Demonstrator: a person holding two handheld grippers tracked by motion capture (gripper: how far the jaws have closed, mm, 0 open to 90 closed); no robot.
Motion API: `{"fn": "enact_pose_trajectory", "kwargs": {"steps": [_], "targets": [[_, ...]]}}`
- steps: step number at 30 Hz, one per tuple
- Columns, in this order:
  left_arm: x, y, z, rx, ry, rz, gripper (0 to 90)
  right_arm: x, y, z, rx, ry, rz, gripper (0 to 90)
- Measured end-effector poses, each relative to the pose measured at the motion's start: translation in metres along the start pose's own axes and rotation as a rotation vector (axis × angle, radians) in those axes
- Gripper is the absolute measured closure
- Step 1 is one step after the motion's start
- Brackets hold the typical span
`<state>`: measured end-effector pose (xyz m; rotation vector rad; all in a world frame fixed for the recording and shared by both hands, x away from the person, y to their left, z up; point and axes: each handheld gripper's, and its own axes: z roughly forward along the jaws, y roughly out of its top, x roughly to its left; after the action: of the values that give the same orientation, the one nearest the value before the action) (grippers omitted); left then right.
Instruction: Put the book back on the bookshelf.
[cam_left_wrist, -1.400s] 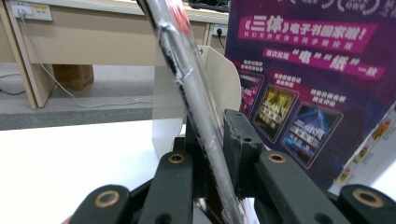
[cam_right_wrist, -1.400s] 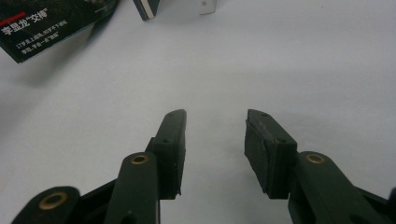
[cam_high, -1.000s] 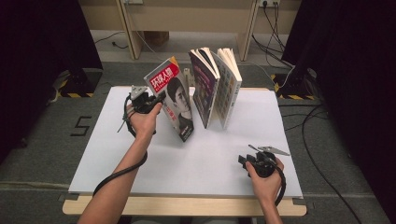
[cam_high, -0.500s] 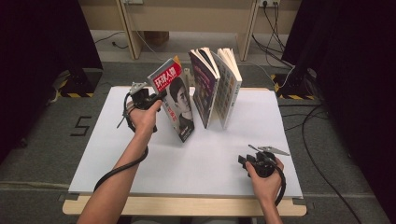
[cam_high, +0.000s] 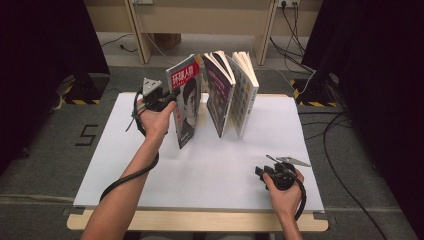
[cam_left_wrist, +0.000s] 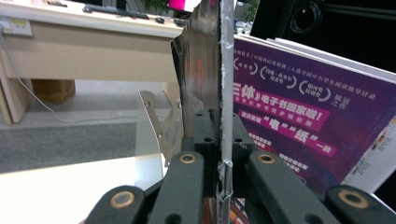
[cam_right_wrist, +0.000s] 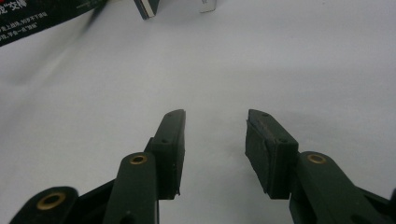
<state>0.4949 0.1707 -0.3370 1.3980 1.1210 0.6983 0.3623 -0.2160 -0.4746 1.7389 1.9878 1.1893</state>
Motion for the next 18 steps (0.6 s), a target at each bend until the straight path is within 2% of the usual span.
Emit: {"fn": "enact_pose_trajectory", "kwargs": {"steps": [3,6,8,10,12,14,18], "targets": [[0.0,0.005,0.002,-0.031,0.017,0.013,86.2,0.0,0.0,0.0,0.0,0.0,0.007,58.0],[-0.001,0.007,0.006,-0.08,0.026,0.056,86.2,0.0,0.0,0.0,-0.003,-0.003,0.003,58.0],[0.001,0.005,0.009,-0.105,0.024,0.054,86.1,0.0,0.0,0.0,-0.001,-0.002,0.006,58.0],[0.002,0.002,0.011,-0.108,0.019,0.061,86.1,-0.001,0.0,0.001,0.0,-0.003,-0.003,58.0],[0.005,-0.012,0.014,-0.104,0.037,0.084,86.0,-0.001,0.0,0.001,0.001,-0.004,-0.008,58.0],[0.006,-0.018,0.014,-0.095,0.033,0.077,85.9,-0.001,0.0,0.001,0.0,-0.004,-0.008,58.0],[0.004,-0.028,0.013,-0.079,0.03,0.097,85.6,0.0,0.0,0.001,0.001,0.0,-0.008,58.0]]}}
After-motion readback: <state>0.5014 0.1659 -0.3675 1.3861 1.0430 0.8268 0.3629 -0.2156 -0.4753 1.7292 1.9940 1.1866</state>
